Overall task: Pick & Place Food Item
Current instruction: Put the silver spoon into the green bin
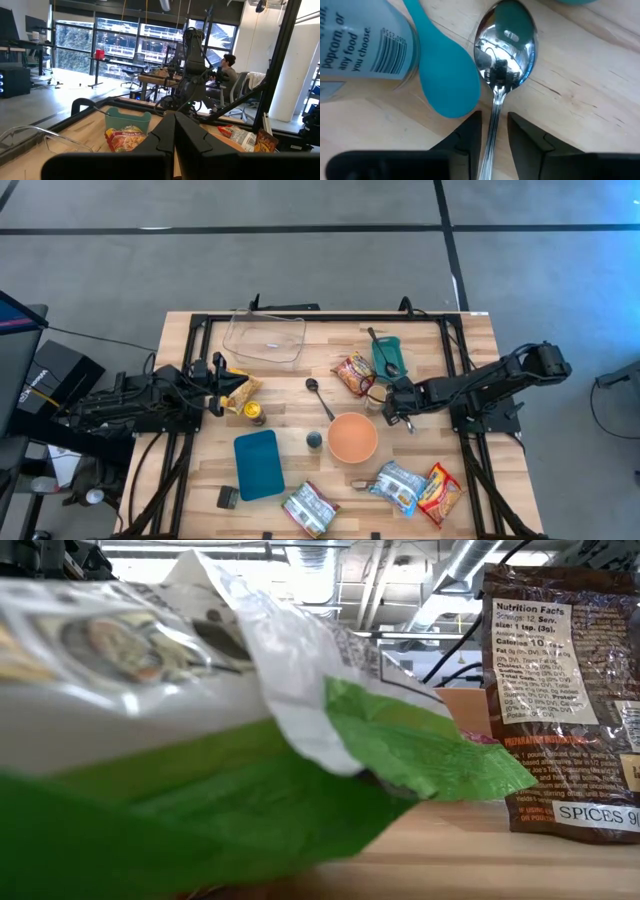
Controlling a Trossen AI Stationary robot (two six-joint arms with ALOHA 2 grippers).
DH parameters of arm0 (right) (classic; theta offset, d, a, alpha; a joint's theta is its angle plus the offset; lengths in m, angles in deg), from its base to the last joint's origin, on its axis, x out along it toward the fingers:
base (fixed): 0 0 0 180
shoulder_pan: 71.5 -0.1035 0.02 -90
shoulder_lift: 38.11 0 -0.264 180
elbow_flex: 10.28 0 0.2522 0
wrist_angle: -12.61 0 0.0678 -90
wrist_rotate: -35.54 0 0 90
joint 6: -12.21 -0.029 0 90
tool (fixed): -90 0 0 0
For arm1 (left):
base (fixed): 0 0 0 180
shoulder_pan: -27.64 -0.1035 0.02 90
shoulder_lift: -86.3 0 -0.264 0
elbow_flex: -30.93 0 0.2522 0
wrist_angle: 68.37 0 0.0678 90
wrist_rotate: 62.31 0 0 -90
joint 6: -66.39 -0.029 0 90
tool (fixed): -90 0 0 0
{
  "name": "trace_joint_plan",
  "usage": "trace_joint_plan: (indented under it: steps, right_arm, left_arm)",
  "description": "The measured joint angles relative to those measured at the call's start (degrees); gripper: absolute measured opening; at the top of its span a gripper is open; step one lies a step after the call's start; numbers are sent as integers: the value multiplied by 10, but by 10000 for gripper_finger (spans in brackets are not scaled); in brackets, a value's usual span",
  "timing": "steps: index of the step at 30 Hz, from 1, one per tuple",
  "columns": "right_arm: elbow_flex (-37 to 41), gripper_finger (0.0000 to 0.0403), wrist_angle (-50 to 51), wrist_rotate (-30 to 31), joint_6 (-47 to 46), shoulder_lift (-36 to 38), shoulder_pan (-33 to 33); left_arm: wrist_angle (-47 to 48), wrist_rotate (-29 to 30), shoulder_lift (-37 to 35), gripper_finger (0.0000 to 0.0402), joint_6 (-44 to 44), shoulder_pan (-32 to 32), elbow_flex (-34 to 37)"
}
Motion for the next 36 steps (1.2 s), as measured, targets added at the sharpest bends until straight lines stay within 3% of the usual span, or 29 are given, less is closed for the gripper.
trace_joint_plan:
  steps: [18, 36]
  right_arm:
    - [1, 9, -4, -7, -2, -1, 0]
    - [4, 7, 16, -9, -5, 56, -3]
  left_arm:
    - [0, 0, 0, 1, 0, 0, 0]
    - [0, 0, 0, 1, 0, 0, 0]
